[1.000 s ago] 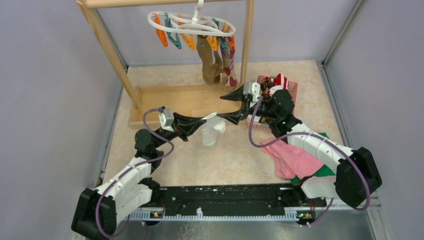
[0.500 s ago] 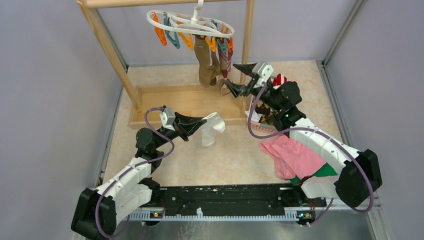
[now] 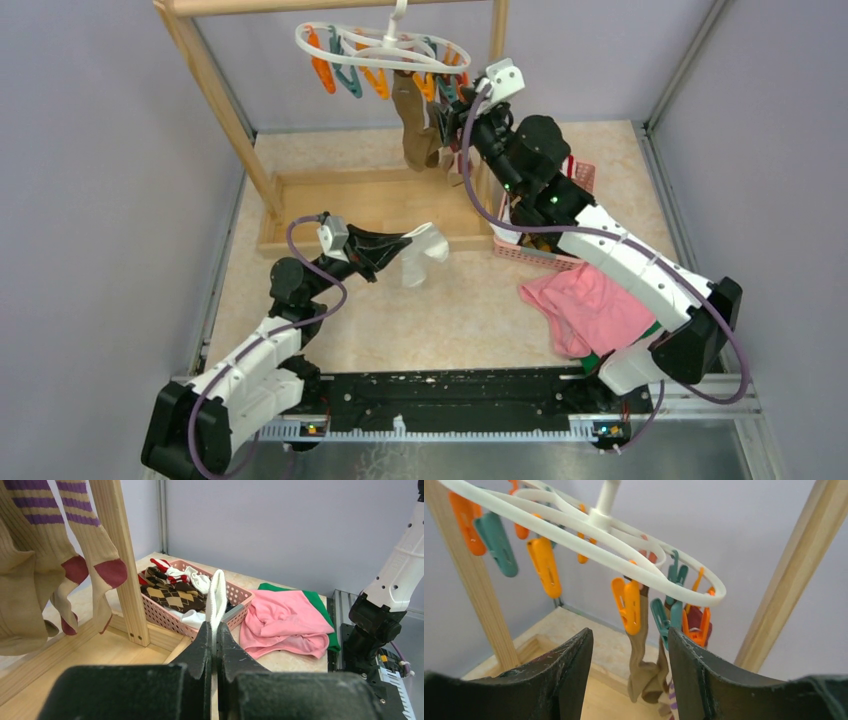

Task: Clip the socks to the hanger
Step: Pick up the sock from the bin.

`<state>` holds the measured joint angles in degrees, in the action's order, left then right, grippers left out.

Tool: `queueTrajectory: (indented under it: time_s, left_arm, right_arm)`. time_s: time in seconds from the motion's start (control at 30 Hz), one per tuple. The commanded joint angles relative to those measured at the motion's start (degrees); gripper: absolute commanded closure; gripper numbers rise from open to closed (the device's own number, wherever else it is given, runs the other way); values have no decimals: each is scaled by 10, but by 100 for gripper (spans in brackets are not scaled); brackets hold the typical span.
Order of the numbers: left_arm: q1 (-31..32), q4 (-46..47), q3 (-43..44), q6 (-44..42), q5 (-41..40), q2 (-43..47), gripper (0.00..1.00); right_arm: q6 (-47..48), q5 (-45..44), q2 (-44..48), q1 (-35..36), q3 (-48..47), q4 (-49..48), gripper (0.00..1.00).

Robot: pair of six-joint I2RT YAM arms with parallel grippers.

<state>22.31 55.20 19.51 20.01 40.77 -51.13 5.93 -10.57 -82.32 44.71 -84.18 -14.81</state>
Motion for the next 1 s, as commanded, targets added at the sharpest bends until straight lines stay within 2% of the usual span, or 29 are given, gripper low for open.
queueTrajectory:
  time_s: [0.0, 0.13, 0.27, 0.43, 0.97]
  left_arm:
    - [4, 17, 6, -3, -9, 11, 100]
    - [4, 17, 8, -4, -10, 12, 100]
    - [5, 18, 7, -5, -11, 11, 100]
    - [5, 15, 7, -8, -12, 11, 100]
    - [5, 2, 5, -21, -25, 24, 100]
  right_arm:
    - [-18, -121, -24, 12, -67, 88, 45]
    - [-18, -149, -44, 12, -102, 131, 48]
    - [-11, -142, -71, 12, -142, 173, 53]
    - [4, -148, -99, 12, -177, 186, 54]
    - [88, -205, -158, 35, -227, 136, 51]
